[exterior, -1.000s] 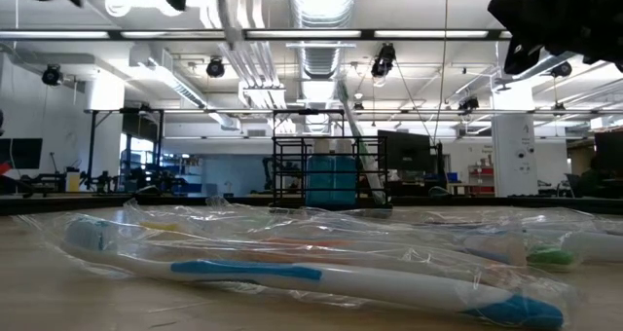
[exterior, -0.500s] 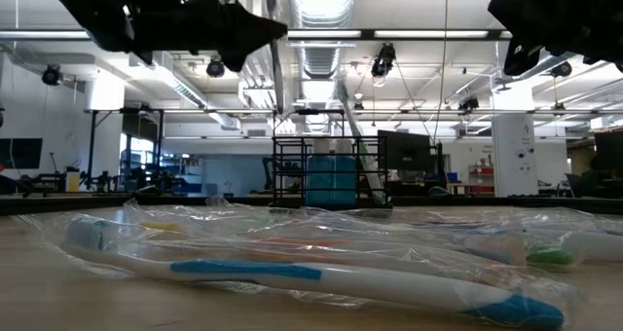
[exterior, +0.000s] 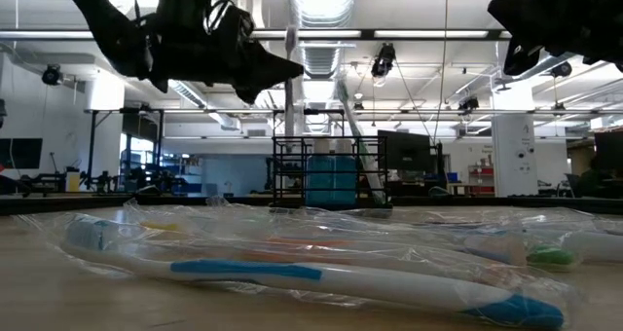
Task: Pick & Place toothbrushing station
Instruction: Put the top purple toothbrush into the black organizer
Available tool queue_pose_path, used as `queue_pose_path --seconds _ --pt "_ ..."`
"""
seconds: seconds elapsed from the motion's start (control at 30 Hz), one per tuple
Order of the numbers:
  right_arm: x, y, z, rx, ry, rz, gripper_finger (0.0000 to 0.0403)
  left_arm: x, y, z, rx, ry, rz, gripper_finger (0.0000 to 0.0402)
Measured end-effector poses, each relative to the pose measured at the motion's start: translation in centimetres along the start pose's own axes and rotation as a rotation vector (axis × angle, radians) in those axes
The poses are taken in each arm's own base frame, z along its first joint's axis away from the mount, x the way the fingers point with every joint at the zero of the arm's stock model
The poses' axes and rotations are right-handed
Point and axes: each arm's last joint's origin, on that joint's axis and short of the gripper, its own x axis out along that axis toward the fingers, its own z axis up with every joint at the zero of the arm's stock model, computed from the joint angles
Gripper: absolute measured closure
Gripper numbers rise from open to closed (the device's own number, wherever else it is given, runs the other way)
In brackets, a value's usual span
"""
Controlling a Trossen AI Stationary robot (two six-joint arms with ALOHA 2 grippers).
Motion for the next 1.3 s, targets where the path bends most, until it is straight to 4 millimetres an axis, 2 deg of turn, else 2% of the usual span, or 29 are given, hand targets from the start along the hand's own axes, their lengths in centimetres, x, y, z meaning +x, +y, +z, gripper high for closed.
queue_pose_path --seconds 0.47,0.87,1.03,1.3 --pt "0.0 0.0 0.0 -0.003 -0.002 0.0 0.0394 1.6 0.5 -3.6 0.021 -0.017 -0.054 0.0382" --pt "0.0 0.0 0.0 -0.003 -0.002 0.0 0.0394 2.2 0.7 -6.1 0.041 0.056 -0.057 0.038" --pt "0.0 0.0 0.0 -0.003 -0.002 0.0 0.0394 2.3 0.8 -6.4 0.041 0.062 -0.062 0.038" --pt "0.0 0.0 0.0 -0.003 -0.004 0.0 0.0394 2.2 0.8 -6.7 0.037 0.077 -0.072 0.0359"
